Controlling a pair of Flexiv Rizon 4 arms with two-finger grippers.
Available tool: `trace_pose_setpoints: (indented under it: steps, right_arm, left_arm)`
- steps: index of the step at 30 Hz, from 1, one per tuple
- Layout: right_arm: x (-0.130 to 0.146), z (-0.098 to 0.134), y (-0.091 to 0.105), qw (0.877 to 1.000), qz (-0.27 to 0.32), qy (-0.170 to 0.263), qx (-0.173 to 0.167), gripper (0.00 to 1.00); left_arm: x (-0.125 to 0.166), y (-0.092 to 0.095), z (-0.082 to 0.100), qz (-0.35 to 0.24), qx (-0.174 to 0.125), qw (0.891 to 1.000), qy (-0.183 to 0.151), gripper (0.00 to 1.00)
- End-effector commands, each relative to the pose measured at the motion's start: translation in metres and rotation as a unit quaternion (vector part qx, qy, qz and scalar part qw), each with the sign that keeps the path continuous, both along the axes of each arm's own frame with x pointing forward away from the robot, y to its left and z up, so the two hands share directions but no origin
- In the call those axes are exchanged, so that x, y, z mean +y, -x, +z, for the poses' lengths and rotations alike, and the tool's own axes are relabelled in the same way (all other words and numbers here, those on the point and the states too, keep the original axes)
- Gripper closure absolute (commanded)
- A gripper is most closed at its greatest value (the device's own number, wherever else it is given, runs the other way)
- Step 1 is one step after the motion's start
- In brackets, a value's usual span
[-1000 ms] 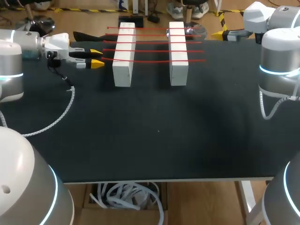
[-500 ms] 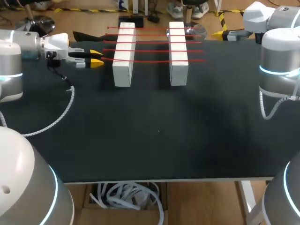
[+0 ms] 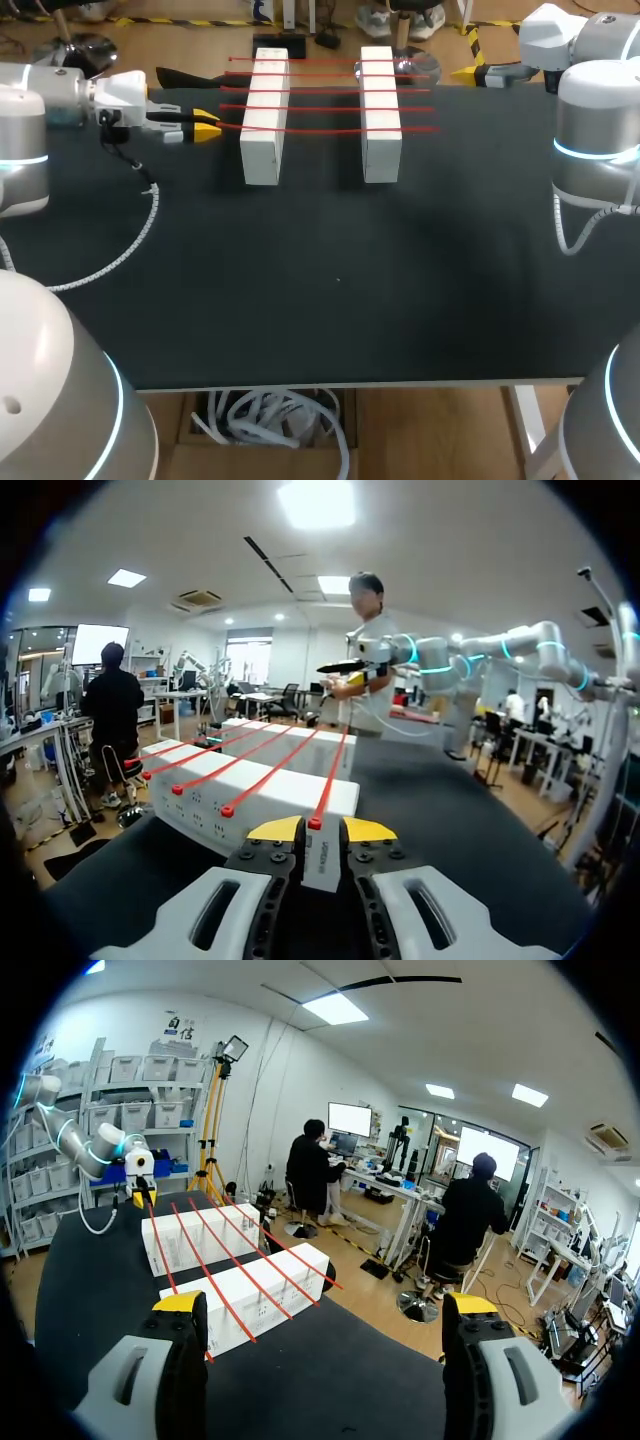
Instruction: Grab the tape and strap the tape.
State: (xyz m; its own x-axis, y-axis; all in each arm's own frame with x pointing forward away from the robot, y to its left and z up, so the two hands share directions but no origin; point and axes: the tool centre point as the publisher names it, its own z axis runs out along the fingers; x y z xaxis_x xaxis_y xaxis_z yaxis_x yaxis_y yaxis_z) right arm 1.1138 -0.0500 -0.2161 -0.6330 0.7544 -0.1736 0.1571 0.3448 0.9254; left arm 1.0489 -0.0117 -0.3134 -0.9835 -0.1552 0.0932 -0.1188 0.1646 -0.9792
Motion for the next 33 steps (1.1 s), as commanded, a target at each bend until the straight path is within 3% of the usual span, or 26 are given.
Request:
trace_pose_setpoints:
  steps: [1, 15, 16, 33]
  right_arm:
    - [0.0000, 0.0000, 0.0000, 1.000, 0.000, 0.000, 0.000, 0.00]
    - [0.0000, 0.0000, 0.0000, 1.000, 0.000, 0.000, 0.000, 0.00]
    - [0.0000, 0.0000, 0.0000, 1.000, 0.000, 0.000, 0.000, 0.00]
    - [0.0000, 0.0000, 0.0000, 1.000, 0.000, 0.000, 0.000, 0.00]
  left_arm:
    - [0.0000, -0.0030, -0.0022, -0.004, 0.001, 1.000, 0.002, 0.87]
    - [-0.0012, -0.0038, -0.0024, -0.005, 0.000, 1.000, 0.004, 0.90]
    - [-0.0013, -0.0039, -0.0025, -0.005, -0.001, 1.000, 0.004, 1.00]
    - [0.0025, -0.0067, 0.0016, -0.021, -0.003, 1.000, 0.007, 1.00]
